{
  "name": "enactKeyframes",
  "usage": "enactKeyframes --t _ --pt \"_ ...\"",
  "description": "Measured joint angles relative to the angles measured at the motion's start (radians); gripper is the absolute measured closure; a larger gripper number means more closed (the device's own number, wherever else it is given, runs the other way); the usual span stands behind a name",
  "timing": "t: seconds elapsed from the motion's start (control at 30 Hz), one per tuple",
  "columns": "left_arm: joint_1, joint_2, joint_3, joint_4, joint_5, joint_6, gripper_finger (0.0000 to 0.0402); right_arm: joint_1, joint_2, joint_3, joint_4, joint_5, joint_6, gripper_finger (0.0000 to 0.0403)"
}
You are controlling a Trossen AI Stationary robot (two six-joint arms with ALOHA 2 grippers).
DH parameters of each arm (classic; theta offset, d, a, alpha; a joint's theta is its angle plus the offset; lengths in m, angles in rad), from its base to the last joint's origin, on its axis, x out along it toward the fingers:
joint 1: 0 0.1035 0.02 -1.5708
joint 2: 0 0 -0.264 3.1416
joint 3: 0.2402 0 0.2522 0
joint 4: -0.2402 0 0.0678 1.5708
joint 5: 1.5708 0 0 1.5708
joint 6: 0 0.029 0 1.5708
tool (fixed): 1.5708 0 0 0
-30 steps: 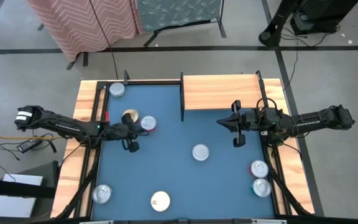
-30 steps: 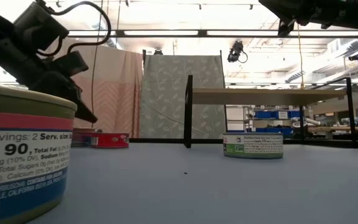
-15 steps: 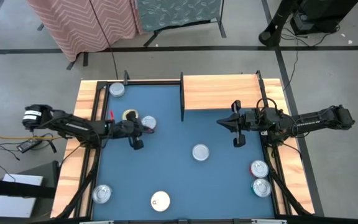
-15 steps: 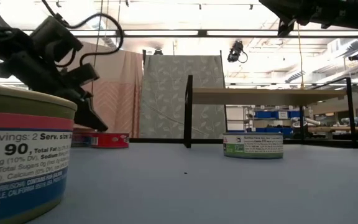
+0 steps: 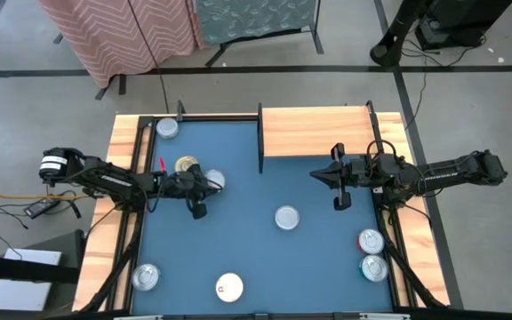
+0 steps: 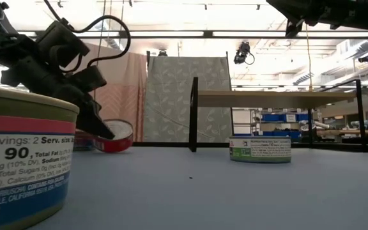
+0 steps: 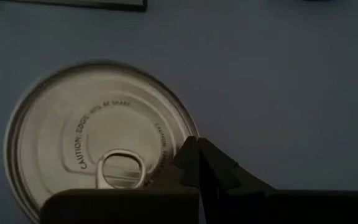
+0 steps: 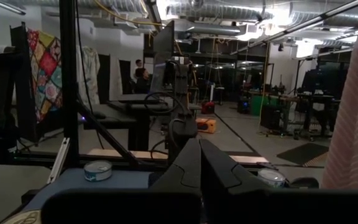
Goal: Stack canned seafood by type on shelf
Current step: Put the left red tuna can on the shelf
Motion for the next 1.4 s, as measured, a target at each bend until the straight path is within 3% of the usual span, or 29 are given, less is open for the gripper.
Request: enactKeyframes --t 1.17,1.4 --pt "-0.013 0.085 0.0 0.051 0.045 -0.079 0.0401 0.036 0.0 0.0 0.017 0.0 -0.004 0.0398" --pt "-0.054 0.085 0.0 0.098 0.11 -0.109 0.0401 0.06 0.0 0.0 0.019 0.009 -0.004 0.0398"
